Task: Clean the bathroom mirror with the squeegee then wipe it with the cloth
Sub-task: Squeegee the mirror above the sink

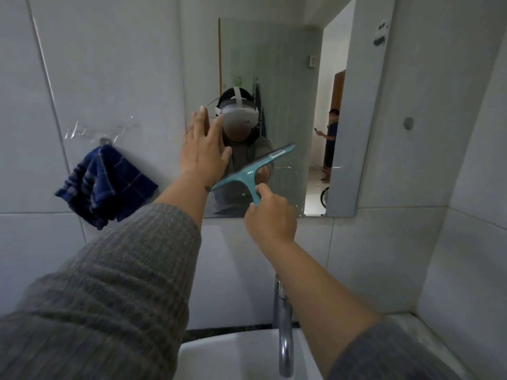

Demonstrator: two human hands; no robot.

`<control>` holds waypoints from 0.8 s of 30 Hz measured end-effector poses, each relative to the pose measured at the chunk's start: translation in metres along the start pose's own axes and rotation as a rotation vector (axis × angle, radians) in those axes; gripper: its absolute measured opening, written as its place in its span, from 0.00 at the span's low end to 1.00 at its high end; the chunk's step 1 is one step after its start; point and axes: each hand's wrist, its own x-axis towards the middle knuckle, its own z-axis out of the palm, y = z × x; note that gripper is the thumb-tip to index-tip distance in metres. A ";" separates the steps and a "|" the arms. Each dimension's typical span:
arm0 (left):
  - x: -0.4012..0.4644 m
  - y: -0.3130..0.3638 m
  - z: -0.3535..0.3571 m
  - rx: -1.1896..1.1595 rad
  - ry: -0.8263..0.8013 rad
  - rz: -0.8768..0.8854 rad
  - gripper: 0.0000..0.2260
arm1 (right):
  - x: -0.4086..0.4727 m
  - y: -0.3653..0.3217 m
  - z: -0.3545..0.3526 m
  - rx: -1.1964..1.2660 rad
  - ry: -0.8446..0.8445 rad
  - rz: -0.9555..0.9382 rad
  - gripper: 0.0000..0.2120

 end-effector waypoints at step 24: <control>-0.023 0.016 0.042 -0.005 -0.016 -0.032 0.43 | 0.036 0.066 -0.063 -0.528 -0.030 -0.239 0.19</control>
